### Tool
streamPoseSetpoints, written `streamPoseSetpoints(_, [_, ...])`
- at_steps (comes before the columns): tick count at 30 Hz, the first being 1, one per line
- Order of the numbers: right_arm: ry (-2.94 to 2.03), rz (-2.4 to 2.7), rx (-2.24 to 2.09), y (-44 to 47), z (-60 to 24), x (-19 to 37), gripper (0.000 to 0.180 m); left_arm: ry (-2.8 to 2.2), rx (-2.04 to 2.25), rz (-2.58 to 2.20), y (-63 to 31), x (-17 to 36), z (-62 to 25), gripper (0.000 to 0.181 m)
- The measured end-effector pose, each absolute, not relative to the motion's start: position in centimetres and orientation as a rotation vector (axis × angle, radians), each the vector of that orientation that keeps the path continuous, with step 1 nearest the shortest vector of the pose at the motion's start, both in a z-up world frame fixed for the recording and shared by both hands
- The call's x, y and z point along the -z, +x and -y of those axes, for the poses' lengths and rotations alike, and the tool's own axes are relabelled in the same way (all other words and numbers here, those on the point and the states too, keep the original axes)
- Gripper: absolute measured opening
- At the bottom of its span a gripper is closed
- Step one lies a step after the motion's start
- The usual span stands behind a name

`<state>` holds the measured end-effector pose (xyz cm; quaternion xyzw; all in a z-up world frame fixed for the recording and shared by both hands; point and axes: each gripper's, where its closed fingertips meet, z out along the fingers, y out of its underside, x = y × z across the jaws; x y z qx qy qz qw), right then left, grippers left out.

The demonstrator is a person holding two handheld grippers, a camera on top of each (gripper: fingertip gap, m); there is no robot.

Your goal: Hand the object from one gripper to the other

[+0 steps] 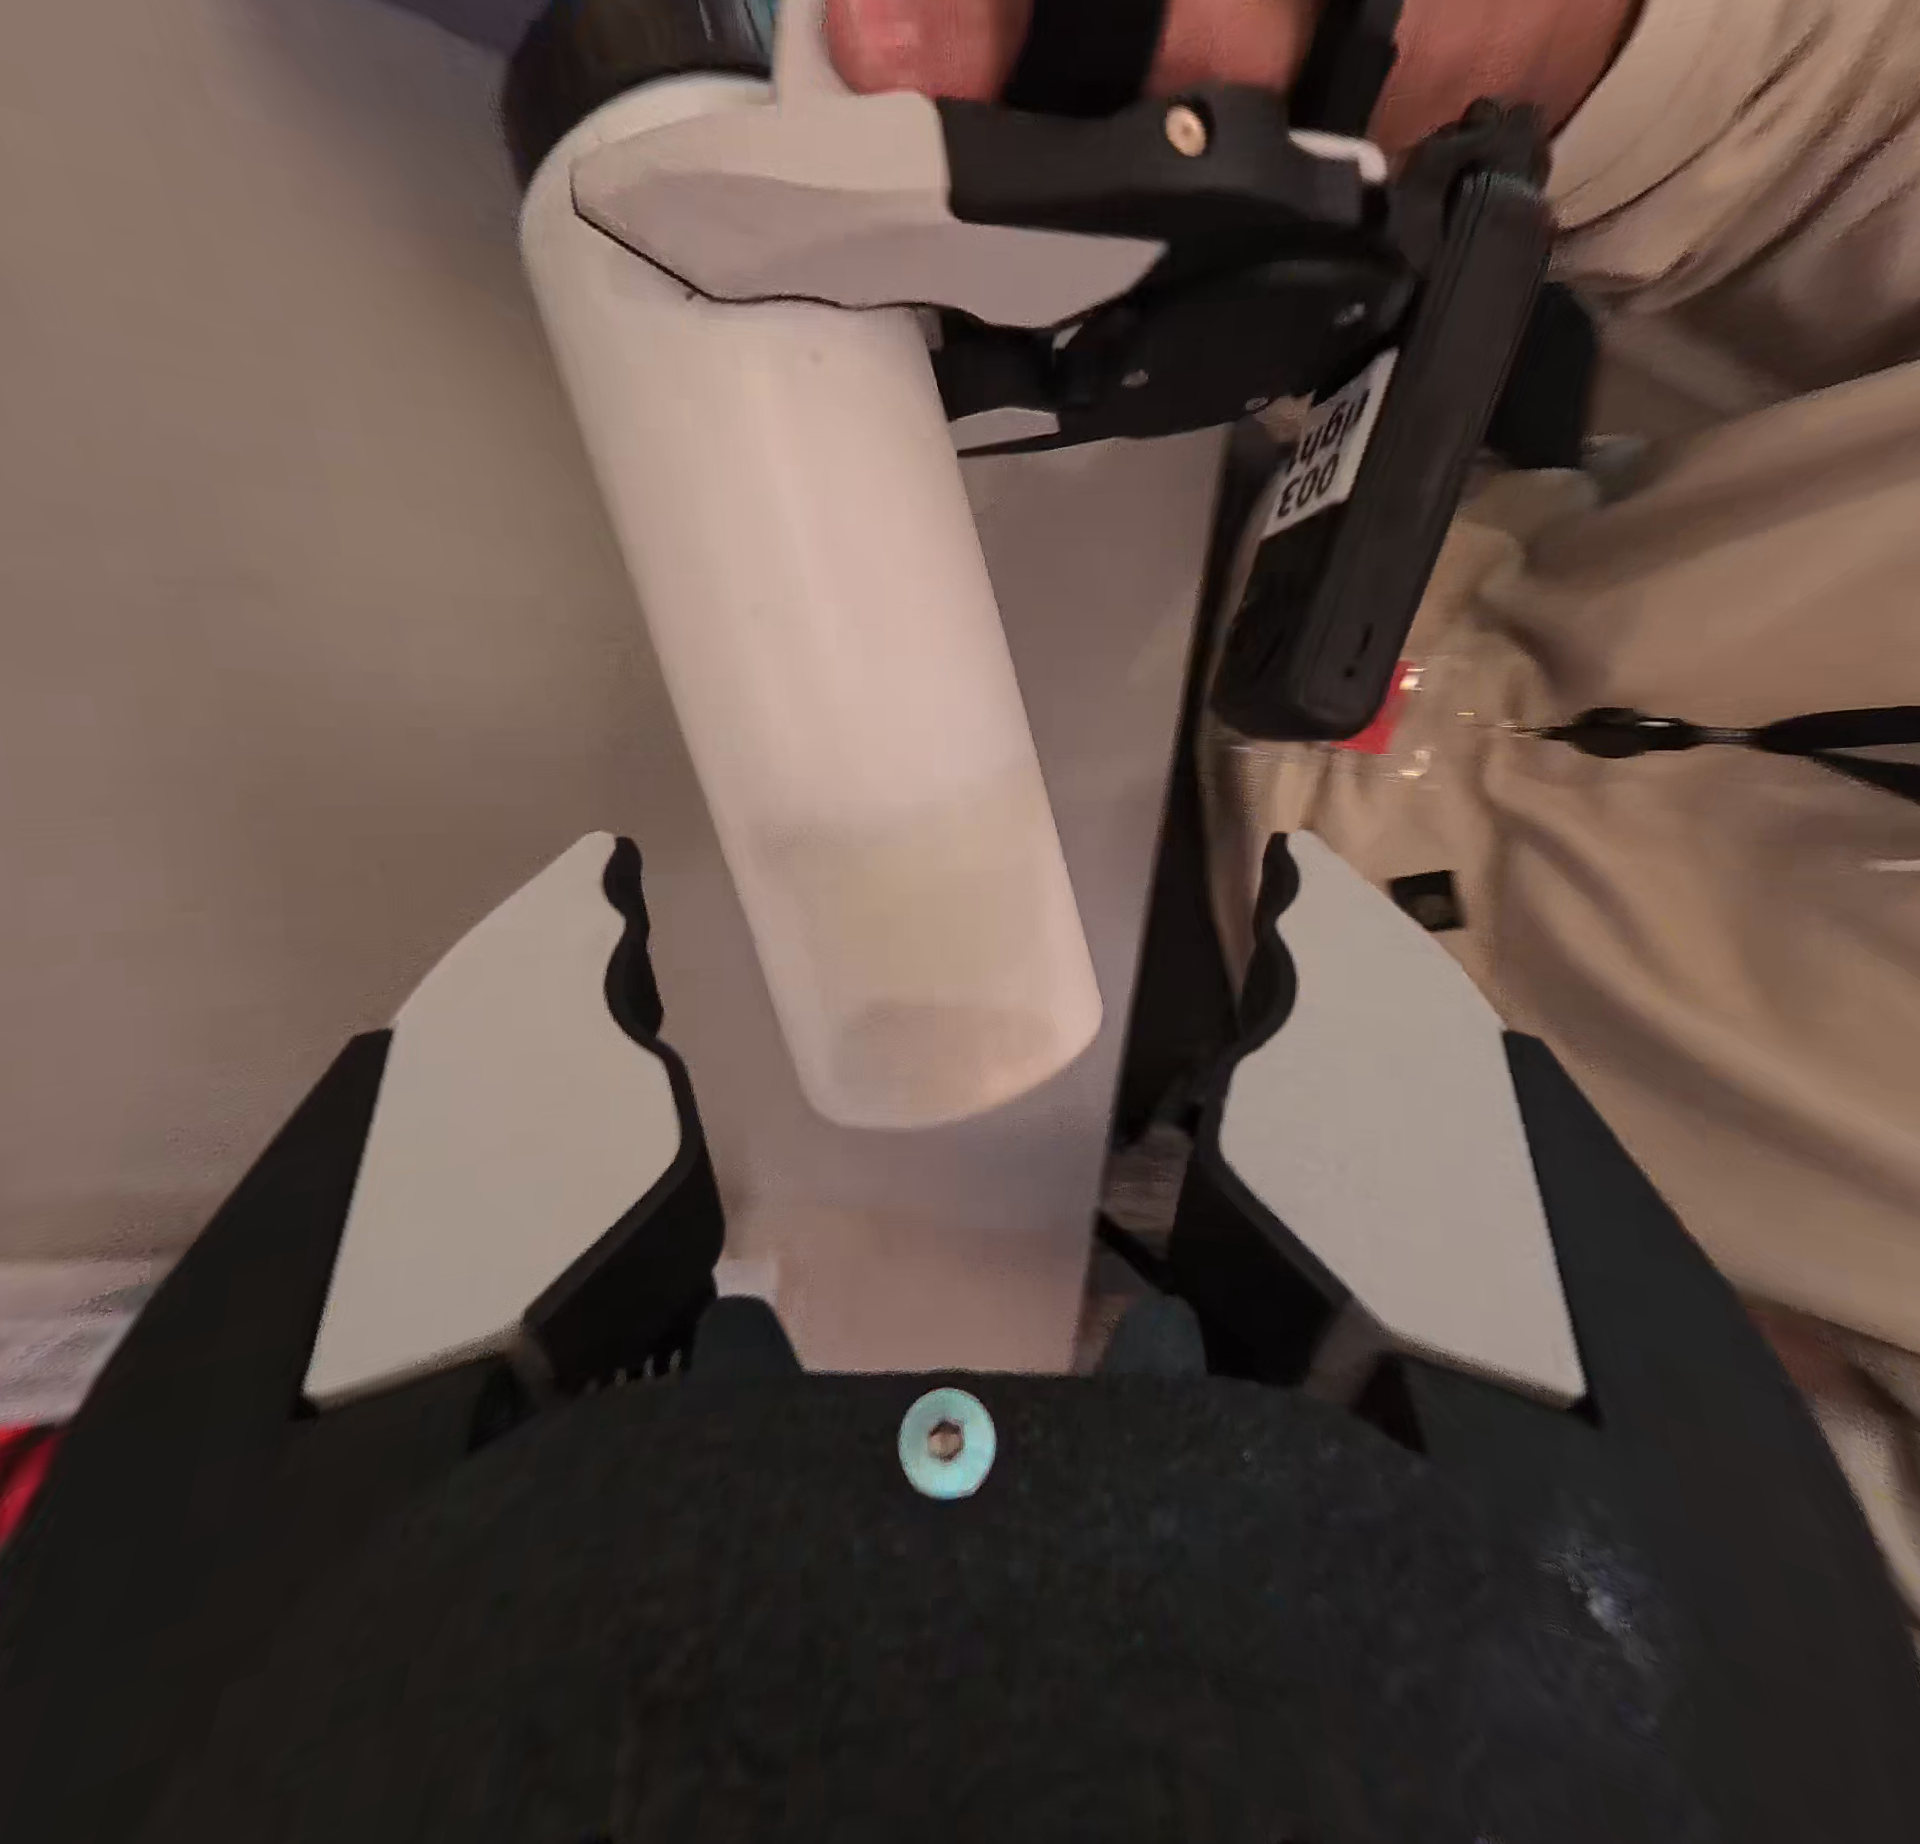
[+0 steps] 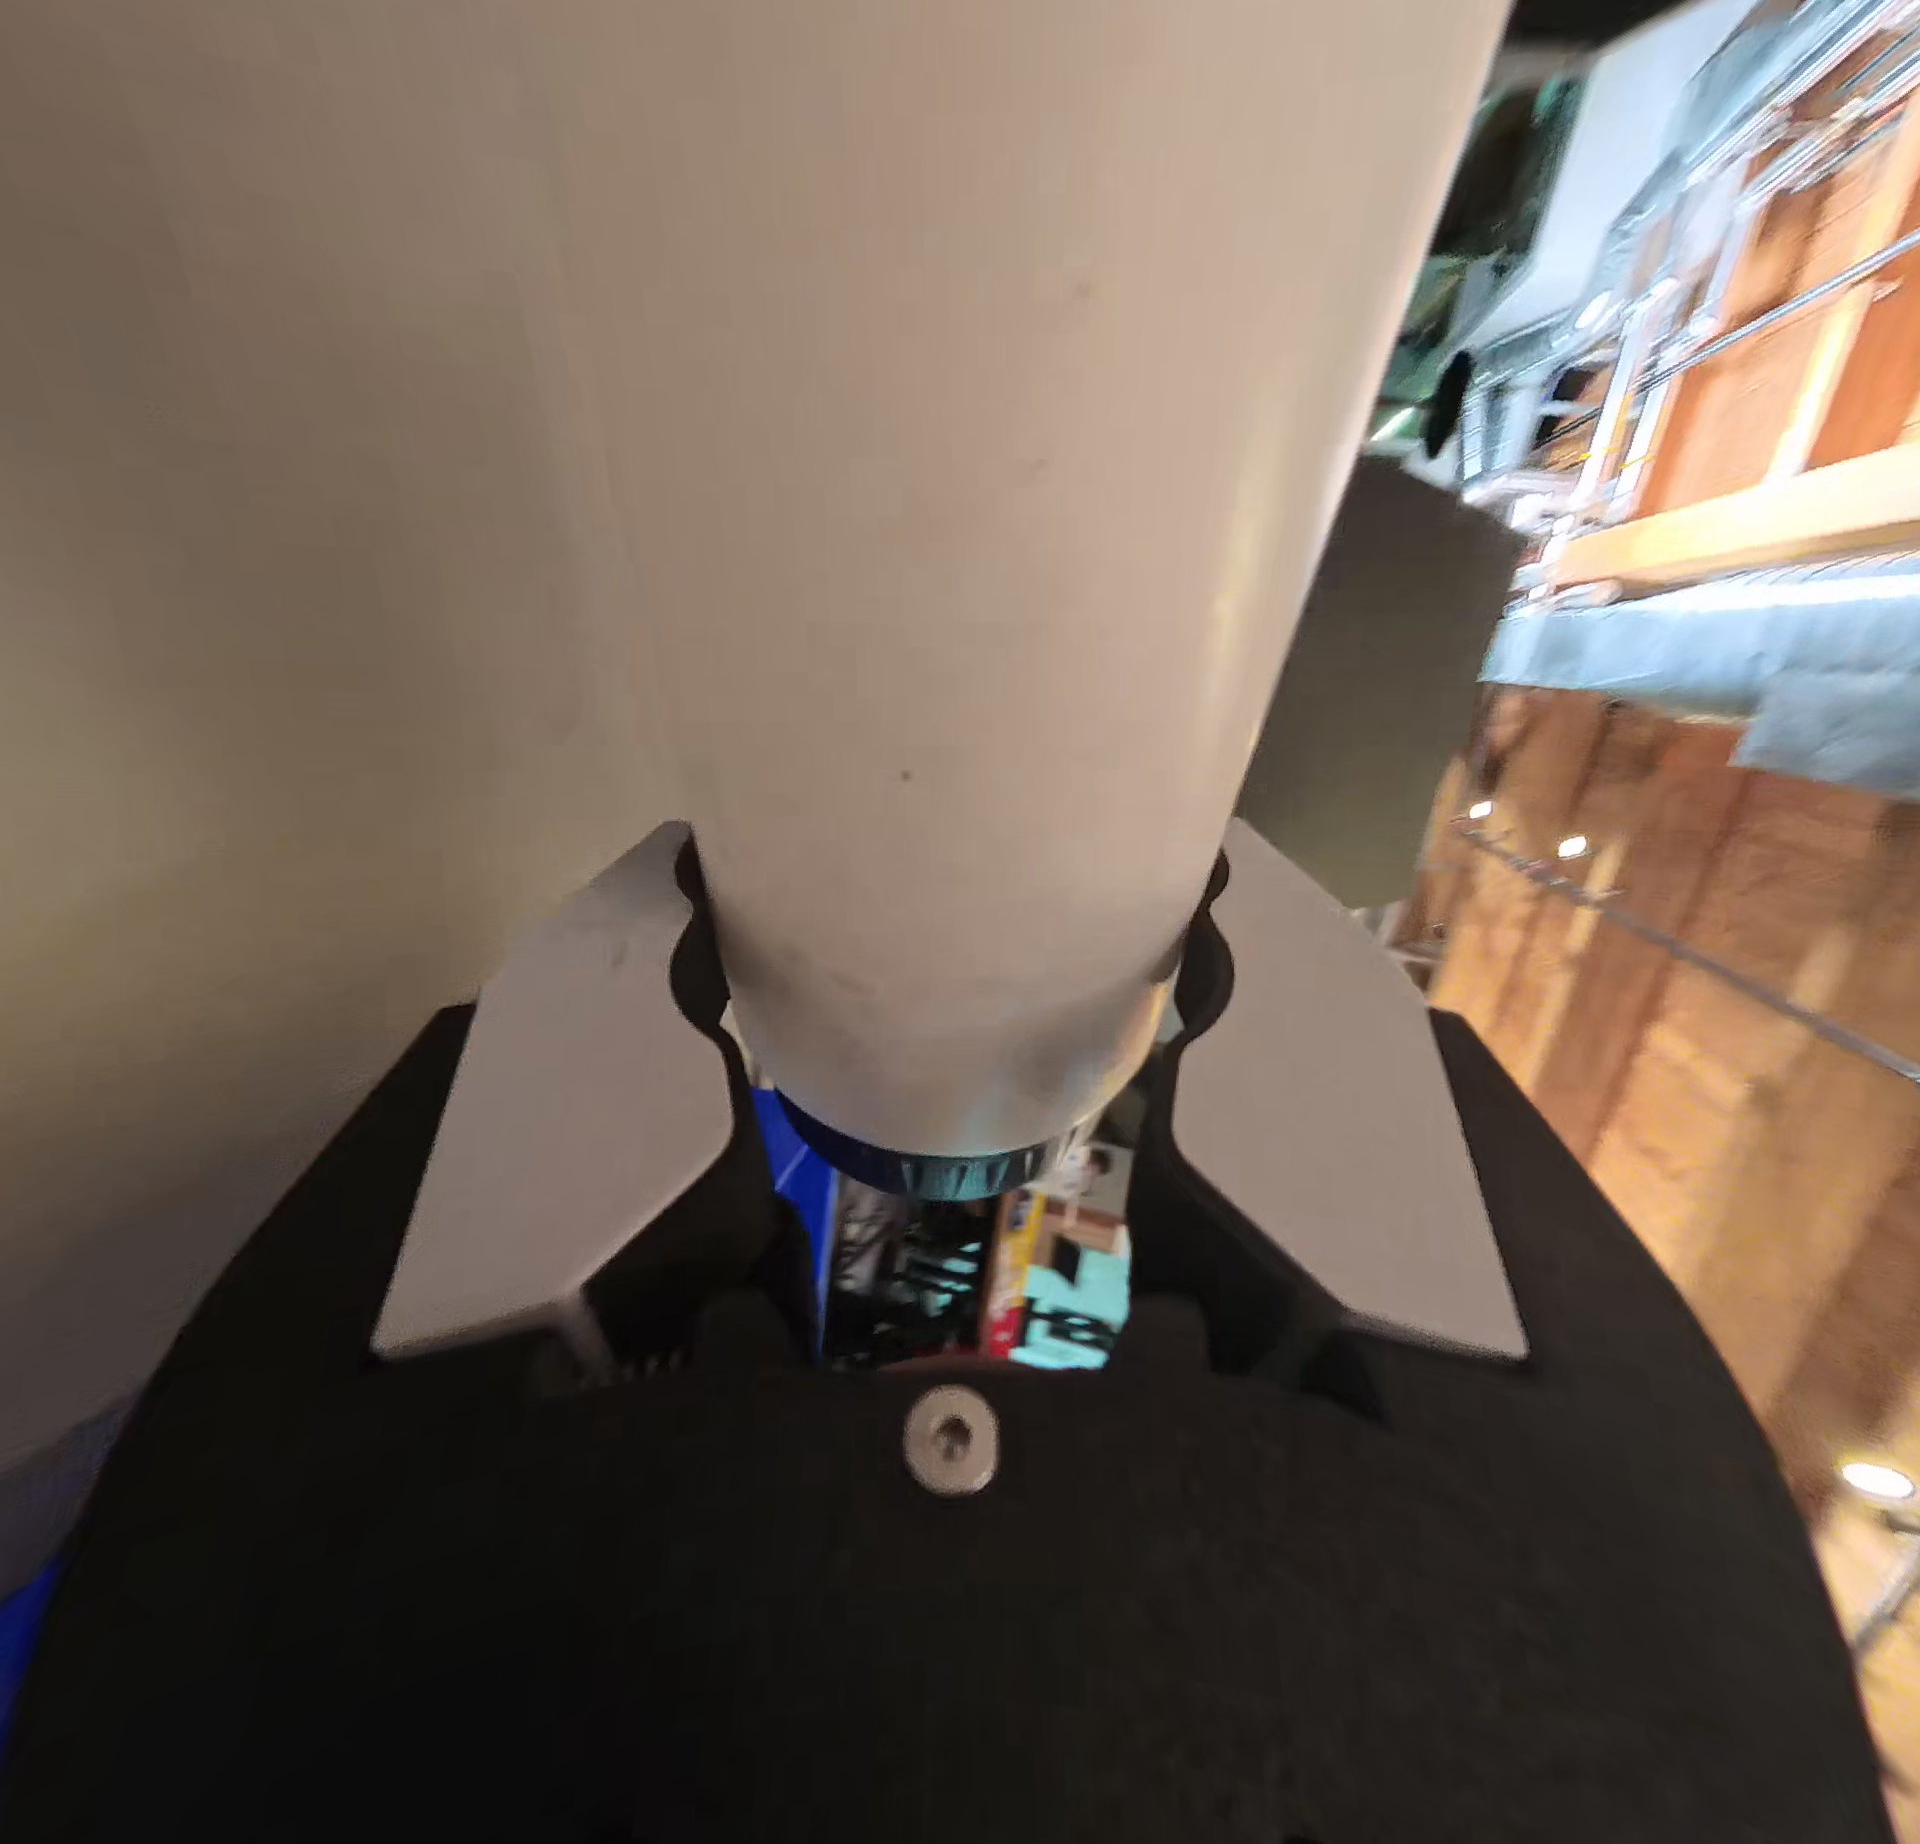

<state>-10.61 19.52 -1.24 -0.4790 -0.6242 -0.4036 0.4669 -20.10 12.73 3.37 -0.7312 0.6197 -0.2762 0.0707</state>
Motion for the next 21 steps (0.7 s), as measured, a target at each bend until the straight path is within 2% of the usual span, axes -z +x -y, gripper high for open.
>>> streamPoseSetpoints(5, [-0.949,1.498,1.105,-11.7,-19.0,-0.5,0.087,-2.368,1.138,-1.887,-19.3,-0.2,-12.1,0.125])
streamPoseSetpoints(9, [-0.782,1.468,1.162,-12.2,-18.7,-1.4,0.087,-2.403,1.413,-1.870,-18.7,1.9,-11.0,0.129])
streamPoseSetpoints(11, [-0.758,1.463,1.162,-12.4,-18.9,-1.6,0.087,-2.416,1.480,-1.906,-18.6,3.4,-10.0,0.121])
streamPoseSetpoints(12, [-0.750,1.476,1.165,-12.5,-19.1,-1.5,0.087,-2.393,1.593,-1.936,-18.4,3.4,-9.1,0.104])
streamPoseSetpoints(13, [-0.718,1.487,1.194,-12.5,-19.3,-1.5,0.087,-2.366,1.651,-1.959,-18.3,3.5,-8.6,0.100])
streamPoseSetpoints(19, [-0.616,1.506,1.165,-12.7,-19.7,-0.8,0.087,-2.217,1.699,-1.842,-18.1,4.3,-10.5,0.098])
streamPoseSetpoints(21, [-0.612,1.503,1.130,-12.6,-19.2,-0.8,0.082,-2.184,1.663,-1.815,-18.5,4.4,-11.2,0.097])
